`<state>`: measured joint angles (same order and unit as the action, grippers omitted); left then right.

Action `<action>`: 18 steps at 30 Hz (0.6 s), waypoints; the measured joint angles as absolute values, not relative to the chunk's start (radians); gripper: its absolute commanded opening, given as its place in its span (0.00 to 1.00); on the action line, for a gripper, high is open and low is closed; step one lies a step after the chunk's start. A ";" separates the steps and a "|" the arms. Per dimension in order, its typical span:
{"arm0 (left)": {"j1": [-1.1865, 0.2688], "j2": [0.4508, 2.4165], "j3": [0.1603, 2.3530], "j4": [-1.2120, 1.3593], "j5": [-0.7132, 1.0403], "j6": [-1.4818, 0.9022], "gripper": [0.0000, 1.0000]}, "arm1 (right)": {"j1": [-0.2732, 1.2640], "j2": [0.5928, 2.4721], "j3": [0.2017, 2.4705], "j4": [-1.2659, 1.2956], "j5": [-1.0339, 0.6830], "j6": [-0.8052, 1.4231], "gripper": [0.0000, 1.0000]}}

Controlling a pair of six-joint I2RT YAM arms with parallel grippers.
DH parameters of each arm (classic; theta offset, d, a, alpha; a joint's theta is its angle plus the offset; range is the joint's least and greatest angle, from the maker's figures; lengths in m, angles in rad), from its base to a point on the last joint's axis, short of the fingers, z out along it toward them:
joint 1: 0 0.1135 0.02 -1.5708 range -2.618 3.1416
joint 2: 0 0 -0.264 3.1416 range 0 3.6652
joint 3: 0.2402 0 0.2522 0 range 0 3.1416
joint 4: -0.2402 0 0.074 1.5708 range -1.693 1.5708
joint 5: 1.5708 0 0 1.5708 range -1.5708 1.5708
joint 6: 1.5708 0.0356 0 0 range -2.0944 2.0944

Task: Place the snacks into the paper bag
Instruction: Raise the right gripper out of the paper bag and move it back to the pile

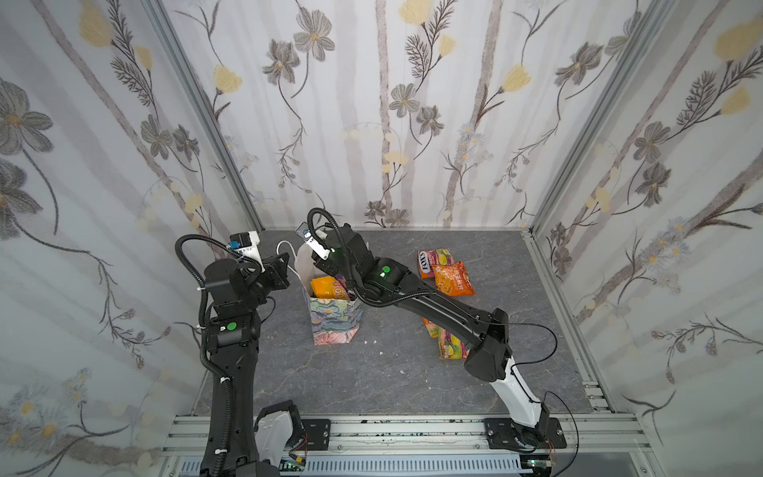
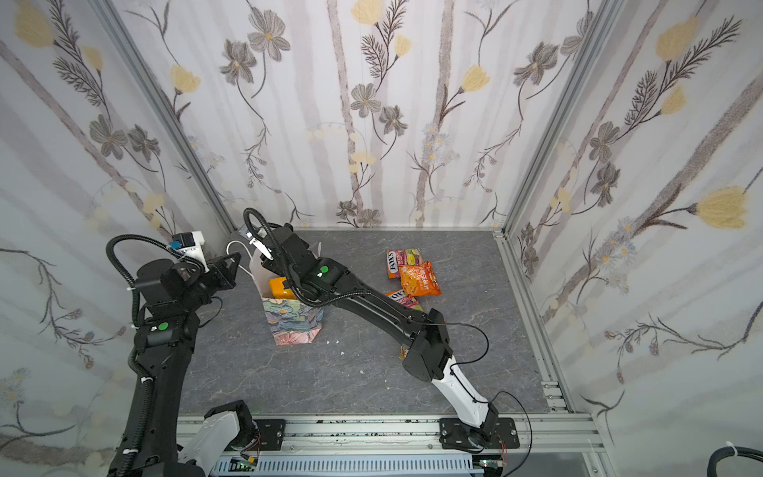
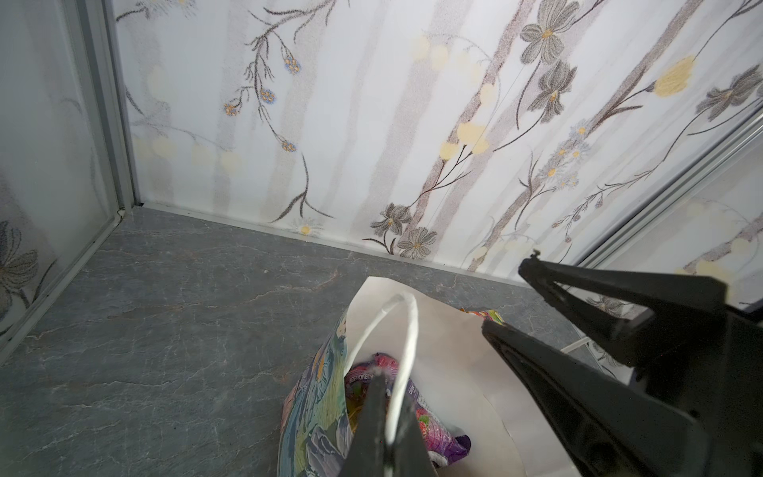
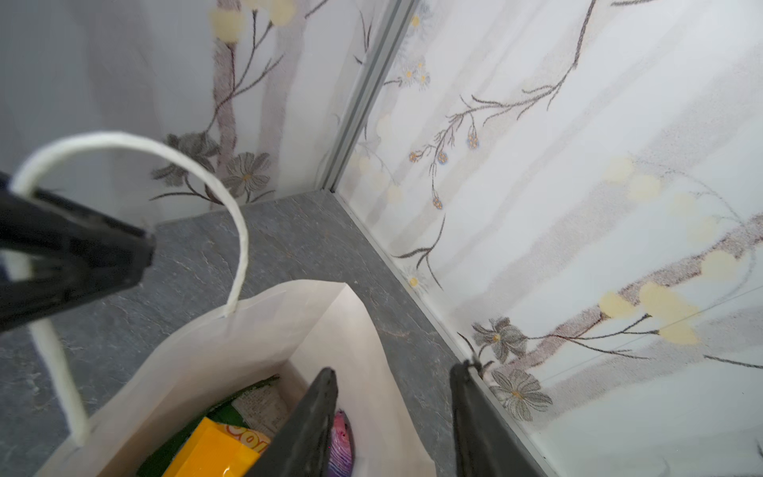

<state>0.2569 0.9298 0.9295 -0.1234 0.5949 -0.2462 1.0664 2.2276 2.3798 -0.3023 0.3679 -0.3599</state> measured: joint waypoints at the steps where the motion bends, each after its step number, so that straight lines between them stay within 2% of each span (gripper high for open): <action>1: 0.257 0.930 0.929 -0.123 0.595 -0.246 0.01 | 1.062 2.218 2.381 -0.303 0.340 -0.345 0.47; 18: 0.257 0.928 0.929 -0.124 0.587 -0.246 0.01 | 0.941 2.056 2.382 -0.341 -0.085 -0.109 0.51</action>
